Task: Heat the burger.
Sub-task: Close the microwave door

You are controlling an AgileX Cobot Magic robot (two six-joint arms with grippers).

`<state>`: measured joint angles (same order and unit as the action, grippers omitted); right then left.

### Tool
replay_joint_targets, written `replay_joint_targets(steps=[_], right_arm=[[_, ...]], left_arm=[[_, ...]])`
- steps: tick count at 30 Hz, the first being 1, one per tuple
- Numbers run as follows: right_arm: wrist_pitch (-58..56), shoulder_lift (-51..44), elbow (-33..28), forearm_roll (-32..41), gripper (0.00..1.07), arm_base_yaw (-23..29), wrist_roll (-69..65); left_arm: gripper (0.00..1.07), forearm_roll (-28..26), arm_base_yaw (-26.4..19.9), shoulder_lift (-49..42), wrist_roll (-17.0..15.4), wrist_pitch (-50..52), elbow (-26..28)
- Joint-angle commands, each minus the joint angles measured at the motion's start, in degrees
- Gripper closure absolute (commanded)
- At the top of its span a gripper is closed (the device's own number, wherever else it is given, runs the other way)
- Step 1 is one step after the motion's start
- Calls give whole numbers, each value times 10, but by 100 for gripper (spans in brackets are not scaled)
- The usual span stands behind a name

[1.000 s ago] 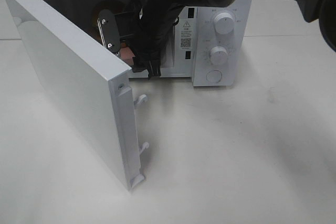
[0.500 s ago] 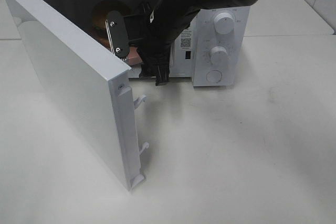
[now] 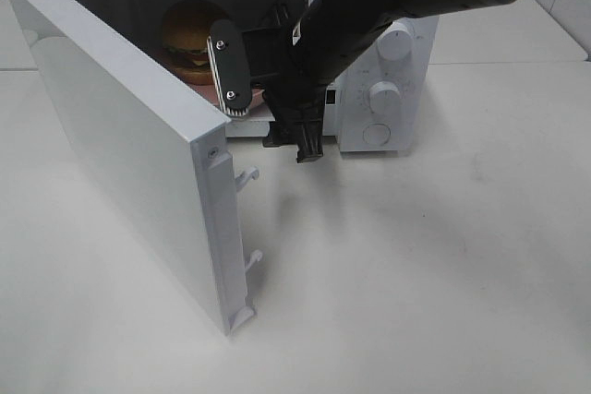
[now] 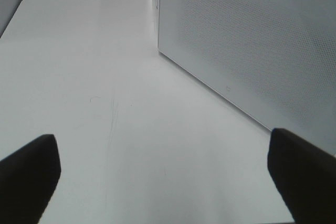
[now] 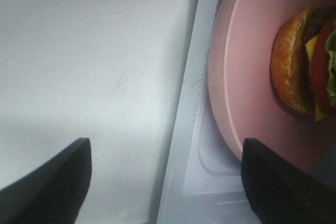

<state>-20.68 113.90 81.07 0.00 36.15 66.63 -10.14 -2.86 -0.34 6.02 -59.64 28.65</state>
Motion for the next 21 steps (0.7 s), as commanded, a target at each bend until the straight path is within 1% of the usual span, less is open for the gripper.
replay_joint_targets(steps=[1,4,6,7,9,12,14,15,17,19,20,21], right_arm=[[22,-35,-36,0,31,2,-10],[23,-41,-44,0,31,2,-10],[26,-68,-73,0,31,2,-11],[26,-68,-73,0,31,2,-11],[27,-87,-96,0,31,2,-11],[29,-100,-111,0,31,2,-13],[40,-122,-140,0,31,2,-18],[40,-122,-140,0,31,2,-18],[45,-145,-164,0,31,2,-32],[49,-153,-175,0,31,2,-35],[59,-169,-195,0,31,2,-41],[59,-169,-195,0,31,2,-41]], left_arm=[[7,0,1,-10,-3,2,-1],[7,0,1,-10,-3,2,-1],[7,0,1,-10,-3,2,-1],[7,0,1,-10,-3,2,-1],[7,0,1,-10,-3,2,-1],[7,0,1,-10,-3,2,-1],[7,0,1,-10,-3,2,-1],[7,0,1,-10,-3,2,-1],[7,0,1,-10,-3,2,-1],[7,0,1,-10,-3,2,-1],[7,0,1,-10,-3,2,-1],[7,0,1,-10,-3,2,-1]])
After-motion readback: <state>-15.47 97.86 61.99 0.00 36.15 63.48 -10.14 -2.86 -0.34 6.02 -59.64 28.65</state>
